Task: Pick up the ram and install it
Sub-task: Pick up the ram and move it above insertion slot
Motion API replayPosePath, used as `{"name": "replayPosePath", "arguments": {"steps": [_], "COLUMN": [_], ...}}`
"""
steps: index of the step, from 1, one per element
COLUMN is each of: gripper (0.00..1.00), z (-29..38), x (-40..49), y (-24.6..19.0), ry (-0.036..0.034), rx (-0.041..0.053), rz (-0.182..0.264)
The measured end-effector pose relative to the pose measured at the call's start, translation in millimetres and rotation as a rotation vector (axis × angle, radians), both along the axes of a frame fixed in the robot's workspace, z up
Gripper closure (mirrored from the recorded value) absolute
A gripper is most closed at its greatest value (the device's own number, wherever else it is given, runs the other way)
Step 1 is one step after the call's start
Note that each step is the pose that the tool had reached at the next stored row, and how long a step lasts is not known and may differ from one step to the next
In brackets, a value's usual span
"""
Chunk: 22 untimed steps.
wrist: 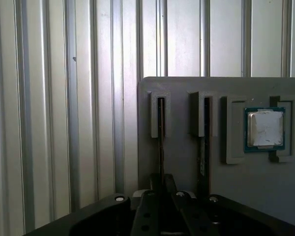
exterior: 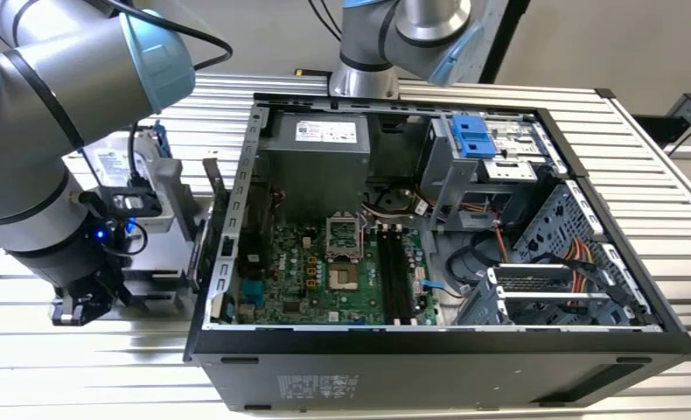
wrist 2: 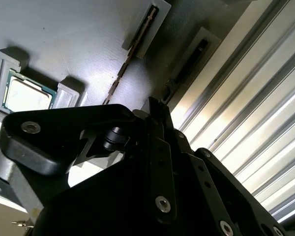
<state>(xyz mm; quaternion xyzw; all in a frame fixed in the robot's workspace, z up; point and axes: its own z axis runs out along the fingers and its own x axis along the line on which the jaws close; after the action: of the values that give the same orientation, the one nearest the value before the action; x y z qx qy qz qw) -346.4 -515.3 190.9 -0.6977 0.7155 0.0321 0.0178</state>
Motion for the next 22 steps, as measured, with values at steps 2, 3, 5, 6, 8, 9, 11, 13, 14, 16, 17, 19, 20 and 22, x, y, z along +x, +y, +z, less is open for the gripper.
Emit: {"name": "replayPosePath", "arguments": {"steps": [2, 3, 5, 6, 8, 9, 11, 13, 14, 16, 17, 19, 20, 22], "gripper": [1.00, 1.00, 1.00, 1.00, 1.00, 1.00, 1.00, 1.00, 1.00, 1.00, 1.00, 1.00, 1.00, 1.00], "z": [-0.1, -0.1, -0.2, -0.3, -0.3, -0.3, -0.4, -0.4, -0.1, 1.0, 2.1, 4.1, 5.1, 6.5], "x": [0.0, 0.0, 0.0, 0.0, 0.0, 0.0, 0.0, 0.0, 0.0, 0.0, 0.0, 0.0, 0.0, 0.0], "y": [0.0, 0.0, 0.0, 0.0, 0.0, 0.0, 0.0, 0.0, 0.1, 0.0, 0.0, 0.0, 0.0, 0.0], "ry": [0.0000, 0.0000, 0.0000, 0.0000, 0.0001, 0.0001, 0.0001, -0.0001, -0.0003, -0.0004, -0.0001, -0.0001, 0.0000, -0.0001], "rx": [0.0000, 0.0000, 0.0000, 0.0000, -0.0001, -0.0001, 0.0000, 0.0001, 0.0003, 0.0004, 0.0001, 0.0001, 0.0000, 0.0001], "rz": [0.000, 0.000, 0.000, 0.000, 0.000, 0.000, 0.000, 0.000, 0.000, 0.000, 0.000, 0.000, 0.000, 0.000]}}
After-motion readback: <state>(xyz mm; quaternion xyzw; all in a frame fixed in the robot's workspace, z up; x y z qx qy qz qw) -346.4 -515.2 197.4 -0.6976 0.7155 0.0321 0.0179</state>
